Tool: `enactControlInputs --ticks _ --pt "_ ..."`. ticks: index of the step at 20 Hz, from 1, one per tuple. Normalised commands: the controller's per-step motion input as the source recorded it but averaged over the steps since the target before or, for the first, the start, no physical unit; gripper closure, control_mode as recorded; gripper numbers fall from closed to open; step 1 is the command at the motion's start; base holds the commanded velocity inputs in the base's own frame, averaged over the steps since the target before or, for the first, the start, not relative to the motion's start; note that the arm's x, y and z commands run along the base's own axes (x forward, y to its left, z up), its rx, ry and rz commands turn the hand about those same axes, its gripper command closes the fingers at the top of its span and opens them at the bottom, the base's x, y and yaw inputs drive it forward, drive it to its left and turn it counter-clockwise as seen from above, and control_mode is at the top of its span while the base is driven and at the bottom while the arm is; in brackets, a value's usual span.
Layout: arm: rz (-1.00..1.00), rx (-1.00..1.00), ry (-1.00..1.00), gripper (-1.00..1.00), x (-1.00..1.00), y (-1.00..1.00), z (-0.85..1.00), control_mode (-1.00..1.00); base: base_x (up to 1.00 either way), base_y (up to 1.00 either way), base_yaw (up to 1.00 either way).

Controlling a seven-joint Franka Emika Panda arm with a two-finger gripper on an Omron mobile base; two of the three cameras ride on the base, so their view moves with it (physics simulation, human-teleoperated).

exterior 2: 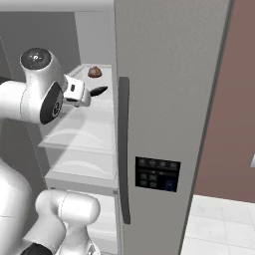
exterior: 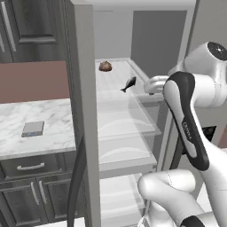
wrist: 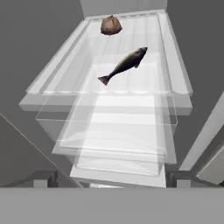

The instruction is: Take the fish from the fridge and place it on the digital scale on the counter by the fridge. Wait a few seconds for a reading, then move it to the plate on the dining counter.

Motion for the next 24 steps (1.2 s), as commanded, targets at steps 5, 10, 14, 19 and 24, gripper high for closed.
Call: enactControlInputs --ticks 5,10,14,19,24 --pt "0.00 0.01 -0.23 -1.00 -0.08 0.05 1.00 -1.00 0.00 0.00 0.00" --pt "0.00 -0.15 0.03 -1.00 0.06 0.41 0.47 -1.00 0.00 0.00 0.00" --pt "-0.05 -0.30 0.34 -1.00 0.50 0.58 -0.10 -1.00 0.00 0.00 0.00" --pt "-0.23 0.01 0.33 -1.00 0.54 0.10 -0.54 -1.00 0.00 0.00 0.00" --pt "-0.23 0.28 0.11 -1.00 0.32 -0.13 -0.63 -1.00 0.00 0.00 0.00"
